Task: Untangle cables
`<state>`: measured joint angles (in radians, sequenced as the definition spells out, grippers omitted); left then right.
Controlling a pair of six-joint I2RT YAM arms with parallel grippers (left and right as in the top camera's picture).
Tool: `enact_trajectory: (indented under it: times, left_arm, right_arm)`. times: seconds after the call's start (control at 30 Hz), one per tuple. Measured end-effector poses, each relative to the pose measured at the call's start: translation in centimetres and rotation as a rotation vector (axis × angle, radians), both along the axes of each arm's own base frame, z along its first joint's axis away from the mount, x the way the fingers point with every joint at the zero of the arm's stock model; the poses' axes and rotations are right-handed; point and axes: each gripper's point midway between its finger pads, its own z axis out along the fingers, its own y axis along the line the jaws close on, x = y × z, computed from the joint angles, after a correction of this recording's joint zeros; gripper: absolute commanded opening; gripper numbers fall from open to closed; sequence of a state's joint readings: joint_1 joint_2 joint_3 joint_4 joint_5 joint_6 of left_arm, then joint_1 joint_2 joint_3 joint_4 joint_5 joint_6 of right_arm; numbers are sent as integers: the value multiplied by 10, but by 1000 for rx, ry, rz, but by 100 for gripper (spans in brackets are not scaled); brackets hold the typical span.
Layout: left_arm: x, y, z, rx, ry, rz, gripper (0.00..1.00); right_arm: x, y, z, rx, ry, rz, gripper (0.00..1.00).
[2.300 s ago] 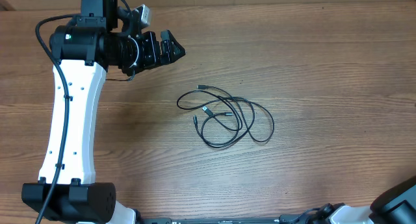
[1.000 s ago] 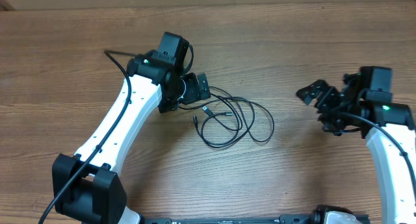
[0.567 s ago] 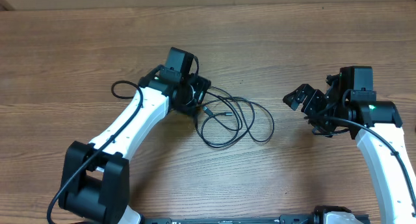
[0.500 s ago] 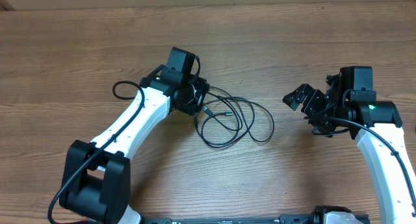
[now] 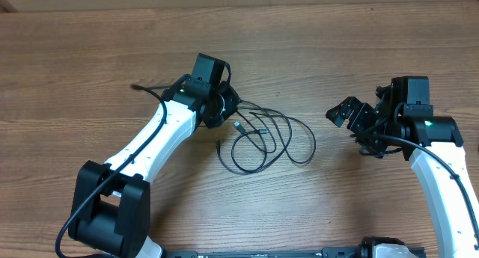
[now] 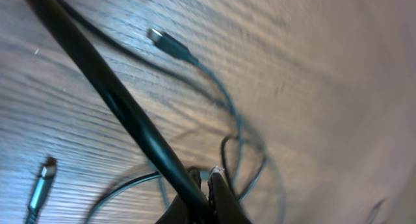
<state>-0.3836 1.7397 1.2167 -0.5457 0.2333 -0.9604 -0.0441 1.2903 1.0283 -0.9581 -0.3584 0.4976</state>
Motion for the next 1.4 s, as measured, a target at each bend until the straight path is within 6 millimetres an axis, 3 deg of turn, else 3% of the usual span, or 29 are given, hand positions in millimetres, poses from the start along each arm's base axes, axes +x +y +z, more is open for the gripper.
enact_trajectory:
  times: [0.2, 0.3, 0.63, 0.8, 1.4]
  left_arm:
    - [-31, 12, -10, 65, 67, -217, 4]
    - [-38, 20, -4, 83, 78, -266, 4]
    - [-43, 35, 69, 113, -103, -373, 4]
    - [-44, 41, 90, 137, -178, -376, 4]
    - [-64, 47, 83, 161, -97, -397, 4]
  right_arm:
    - [0, 0, 0, 0, -1, 1, 100]
    - [0, 0, 0, 0, 0, 0, 100]
    - [0, 0, 0, 0, -1, 0, 100]
    - [0, 0, 0, 0, 0, 0, 100]
    - [0, 0, 0, 0, -1, 0, 100]
